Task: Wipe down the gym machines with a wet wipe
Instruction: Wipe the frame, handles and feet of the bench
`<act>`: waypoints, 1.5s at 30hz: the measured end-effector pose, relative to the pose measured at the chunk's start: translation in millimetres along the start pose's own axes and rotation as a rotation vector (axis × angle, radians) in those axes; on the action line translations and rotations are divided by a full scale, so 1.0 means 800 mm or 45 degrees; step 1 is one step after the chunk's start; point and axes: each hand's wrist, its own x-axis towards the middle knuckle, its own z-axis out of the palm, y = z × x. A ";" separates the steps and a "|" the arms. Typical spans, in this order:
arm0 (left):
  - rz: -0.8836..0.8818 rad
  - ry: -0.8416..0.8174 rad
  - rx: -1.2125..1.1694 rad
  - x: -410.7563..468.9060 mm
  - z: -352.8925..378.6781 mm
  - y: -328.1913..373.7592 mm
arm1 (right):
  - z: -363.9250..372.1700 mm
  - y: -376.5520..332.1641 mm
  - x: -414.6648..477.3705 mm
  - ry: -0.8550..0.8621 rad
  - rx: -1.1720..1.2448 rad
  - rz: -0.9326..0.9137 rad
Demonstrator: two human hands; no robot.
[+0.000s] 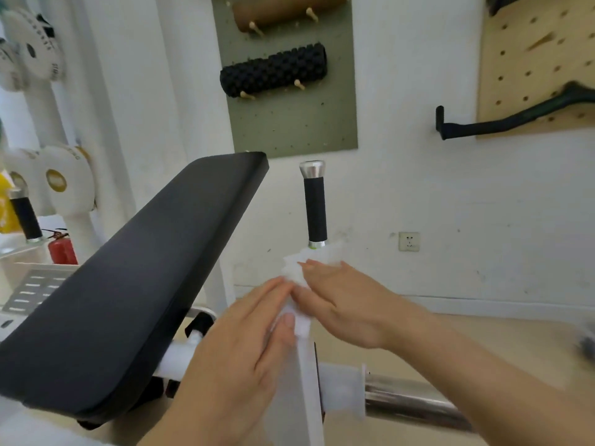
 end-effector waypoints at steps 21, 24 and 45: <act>-0.212 -0.601 0.323 0.118 -0.020 -0.006 | 0.012 0.034 -0.010 0.124 0.526 0.133; -0.068 -0.246 0.485 0.075 -0.026 0.009 | 0.020 0.045 -0.018 0.337 1.108 0.216; 0.448 -0.254 0.982 -0.089 0.129 0.031 | 0.116 0.067 -0.037 -0.448 -0.474 0.173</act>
